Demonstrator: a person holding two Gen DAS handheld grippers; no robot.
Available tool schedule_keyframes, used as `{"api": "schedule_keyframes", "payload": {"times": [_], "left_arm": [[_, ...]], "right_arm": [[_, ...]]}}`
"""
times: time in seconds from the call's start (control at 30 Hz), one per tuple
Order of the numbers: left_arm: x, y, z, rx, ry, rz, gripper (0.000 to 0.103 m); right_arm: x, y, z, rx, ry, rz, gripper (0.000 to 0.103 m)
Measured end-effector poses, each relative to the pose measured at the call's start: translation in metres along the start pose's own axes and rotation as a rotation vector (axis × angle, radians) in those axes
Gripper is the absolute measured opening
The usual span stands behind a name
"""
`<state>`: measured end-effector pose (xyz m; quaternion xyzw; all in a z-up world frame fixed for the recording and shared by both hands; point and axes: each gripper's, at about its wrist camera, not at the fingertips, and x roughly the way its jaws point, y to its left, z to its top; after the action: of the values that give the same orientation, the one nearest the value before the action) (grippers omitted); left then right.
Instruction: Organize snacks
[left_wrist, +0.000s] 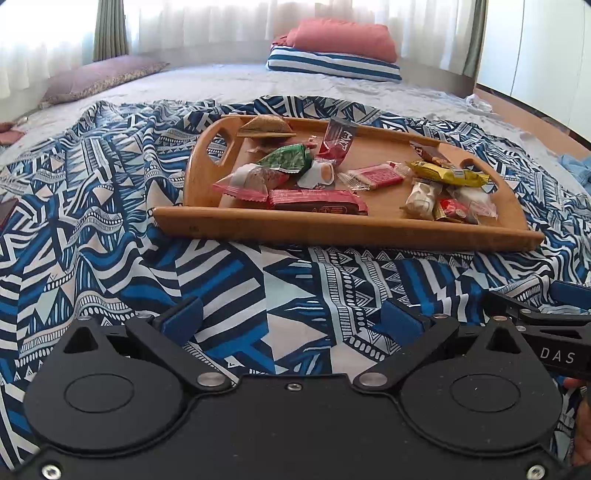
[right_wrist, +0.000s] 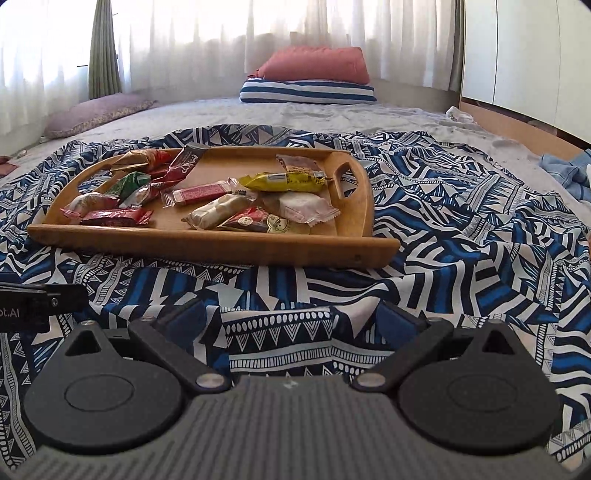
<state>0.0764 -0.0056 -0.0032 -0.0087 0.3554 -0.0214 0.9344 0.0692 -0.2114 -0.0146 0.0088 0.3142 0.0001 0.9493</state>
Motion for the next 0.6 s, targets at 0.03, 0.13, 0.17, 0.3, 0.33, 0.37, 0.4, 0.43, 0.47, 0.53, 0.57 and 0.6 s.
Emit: {"api": "schedule_keyframes", "payload": {"times": [0.03,0.13,0.17,0.3,0.33,0.37,0.4,0.43,0.47,0.53,0.57,0.6], "left_arm": [[0.0006,-0.0016,-0.0008,0.011,0.000,0.006,0.103],[0.0021,-0.0061,-0.0036,0.041,-0.003,0.022,0.103],[0.0022,-0.0063,-0.0041,0.039,-0.005,0.023,0.103],[0.0030,-0.0043,-0.0033,0.021,0.000,0.014,0.103],[0.0031,-0.0039,-0.0031,0.021,0.001,0.013,0.103],[0.0032,-0.0039,-0.0031,0.023,0.001,0.014,0.103],[0.0031,-0.0038,-0.0032,0.027,0.002,0.015,0.103],[0.0033,-0.0040,-0.0032,0.030,0.002,0.016,0.103],[0.0032,-0.0044,-0.0034,0.032,0.003,0.017,0.103],[0.0037,-0.0050,-0.0027,0.034,0.007,0.020,0.103],[0.0039,-0.0052,-0.0025,0.033,0.010,0.020,0.103],[0.0043,-0.0052,-0.0019,0.033,0.013,0.020,0.103]], "right_arm": [[0.0018,-0.0004,-0.0015,0.004,0.008,0.002,0.103],[0.0031,0.0001,-0.0024,-0.002,0.013,0.004,0.103],[0.0037,0.0006,-0.0025,-0.006,0.016,0.004,0.103],[0.0046,0.0010,-0.0038,-0.010,0.014,0.006,0.103],[0.0048,0.0008,-0.0039,-0.010,0.013,0.006,0.103],[0.0049,0.0008,-0.0040,-0.011,0.013,0.007,0.103],[0.0049,0.0009,-0.0040,-0.011,0.013,0.007,0.103],[0.0049,0.0008,-0.0040,-0.011,0.013,0.007,0.103],[0.0049,0.0009,-0.0041,-0.011,0.013,0.007,0.103],[0.0050,0.0010,-0.0040,-0.012,0.013,0.006,0.103],[0.0050,0.0010,-0.0040,-0.012,0.013,0.006,0.103],[0.0052,0.0009,-0.0042,-0.012,0.013,0.006,0.103]]}}
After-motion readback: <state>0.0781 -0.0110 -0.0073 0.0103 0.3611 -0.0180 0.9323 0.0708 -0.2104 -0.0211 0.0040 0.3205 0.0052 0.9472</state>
